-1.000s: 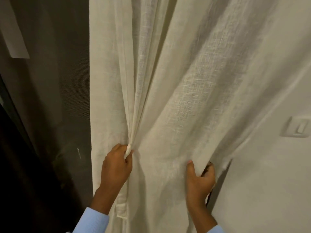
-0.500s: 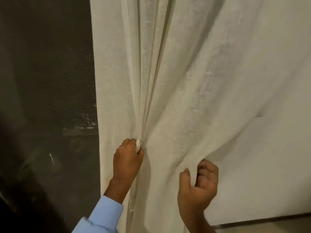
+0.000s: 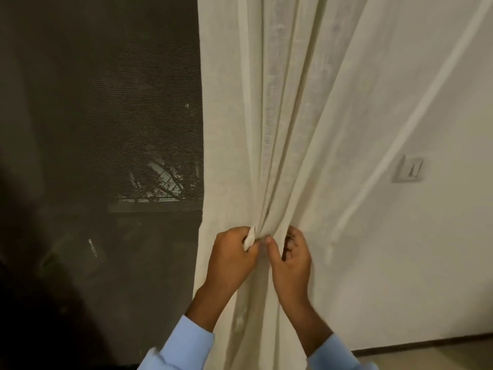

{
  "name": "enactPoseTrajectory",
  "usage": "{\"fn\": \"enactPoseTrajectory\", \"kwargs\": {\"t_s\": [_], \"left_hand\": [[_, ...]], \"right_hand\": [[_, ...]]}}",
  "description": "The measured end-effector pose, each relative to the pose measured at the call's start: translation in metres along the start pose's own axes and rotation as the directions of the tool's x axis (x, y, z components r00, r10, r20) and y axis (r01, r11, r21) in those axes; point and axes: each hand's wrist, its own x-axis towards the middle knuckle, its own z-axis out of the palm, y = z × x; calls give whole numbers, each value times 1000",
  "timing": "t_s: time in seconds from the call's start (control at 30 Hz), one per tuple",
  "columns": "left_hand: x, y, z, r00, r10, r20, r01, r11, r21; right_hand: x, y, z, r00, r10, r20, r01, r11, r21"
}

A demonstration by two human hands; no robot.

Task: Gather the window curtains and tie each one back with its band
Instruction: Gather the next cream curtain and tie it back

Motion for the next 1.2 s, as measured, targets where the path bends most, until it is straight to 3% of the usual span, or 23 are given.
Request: {"fn": "enactPoseTrajectory", "kwargs": {"t_s": [0.1,0.2,0.47,0.6,0.73,0.9,0.97,1.03,1.1,1.2], "left_hand": [[-1,4,-3,1000,-19,11,21,991,-133],[-1,5,-5,1000,-23,-4,22,987,-159],[-4,7,0,998,50,-30,-52,994,-95],[-4,14,5,996,79,-29,-80,996,-44],[3,12,11,996,78,-50,-74,994,80],[7,7,12,992,101,-72,-97,993,62],[8,5,11,992,112,-66,-110,993,32],[9,2,11,995,92,-39,-94,995,-46],[9,-1,11,998,58,-2,-58,991,-121],[8,-2,12,999,34,30,-28,984,-177]], "right_hand": [[-6,6,-3,998,-52,35,54,997,-62],[-11,7,-6,990,-140,34,144,977,-158],[-21,26,-9,989,-136,63,149,946,-289],[-18,31,-14,966,-148,212,216,911,-350],[-18,31,-16,955,-116,274,194,941,-278],[0,39,-36,998,-59,7,58,947,-317],[16,41,-46,994,105,6,-100,957,-271],[32,41,-53,974,209,92,-184,958,-221],[42,44,-57,969,205,136,-170,958,-232],[37,46,-54,992,112,-54,-123,944,-307]]}}
